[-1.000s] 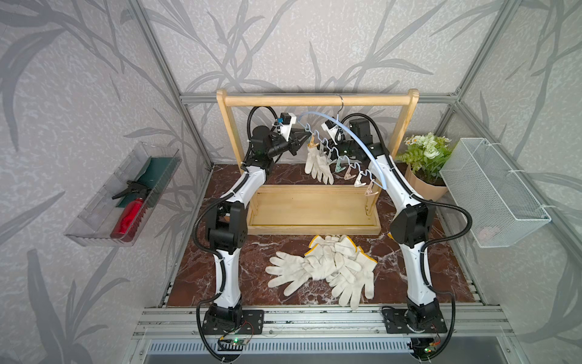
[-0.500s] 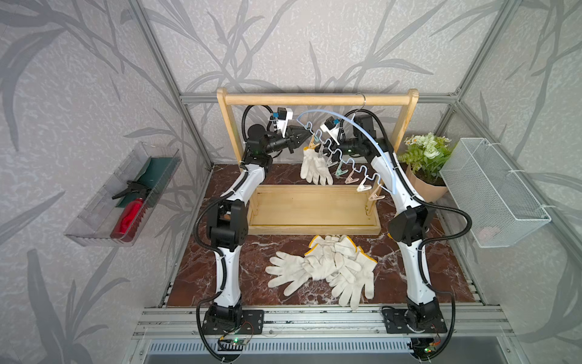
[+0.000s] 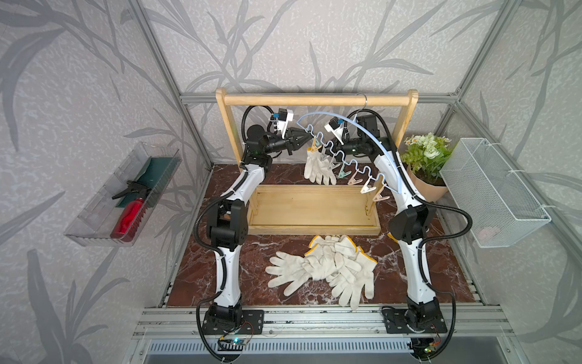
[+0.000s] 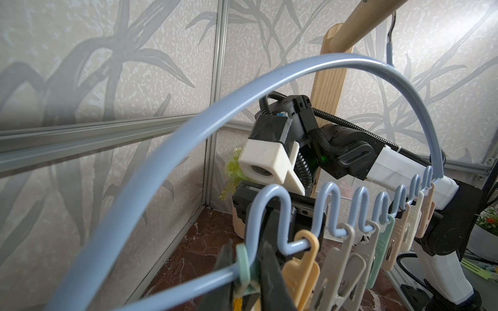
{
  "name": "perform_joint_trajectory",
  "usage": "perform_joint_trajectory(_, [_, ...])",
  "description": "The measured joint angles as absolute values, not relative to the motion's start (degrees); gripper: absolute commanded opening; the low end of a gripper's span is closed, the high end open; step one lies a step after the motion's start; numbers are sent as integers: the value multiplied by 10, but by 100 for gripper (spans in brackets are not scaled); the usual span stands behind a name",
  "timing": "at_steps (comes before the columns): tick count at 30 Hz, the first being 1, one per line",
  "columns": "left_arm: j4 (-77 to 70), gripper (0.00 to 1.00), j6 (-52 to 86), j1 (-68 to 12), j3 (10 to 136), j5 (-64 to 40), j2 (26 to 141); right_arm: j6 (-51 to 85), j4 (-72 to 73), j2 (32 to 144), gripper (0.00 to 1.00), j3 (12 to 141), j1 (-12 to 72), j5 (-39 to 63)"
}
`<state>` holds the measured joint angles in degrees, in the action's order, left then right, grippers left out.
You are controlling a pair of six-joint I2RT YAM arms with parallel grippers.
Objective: Clip the gloves onto a hanger to dry
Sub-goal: Clamp the glove onto the hanger.
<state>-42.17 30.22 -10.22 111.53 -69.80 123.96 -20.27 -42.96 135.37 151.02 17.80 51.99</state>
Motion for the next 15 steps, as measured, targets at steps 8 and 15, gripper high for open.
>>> perform_joint_trajectory(8, [-423, 0, 305, -100, 1115, -714, 1240, -226, -462, 1354, 0, 1530, 177, 538])
perform_joint_trajectory(15, [-431, 0, 306, -99, 1112, -725, 1243, -241, -483, 1354, 0, 1533, 178, 543])
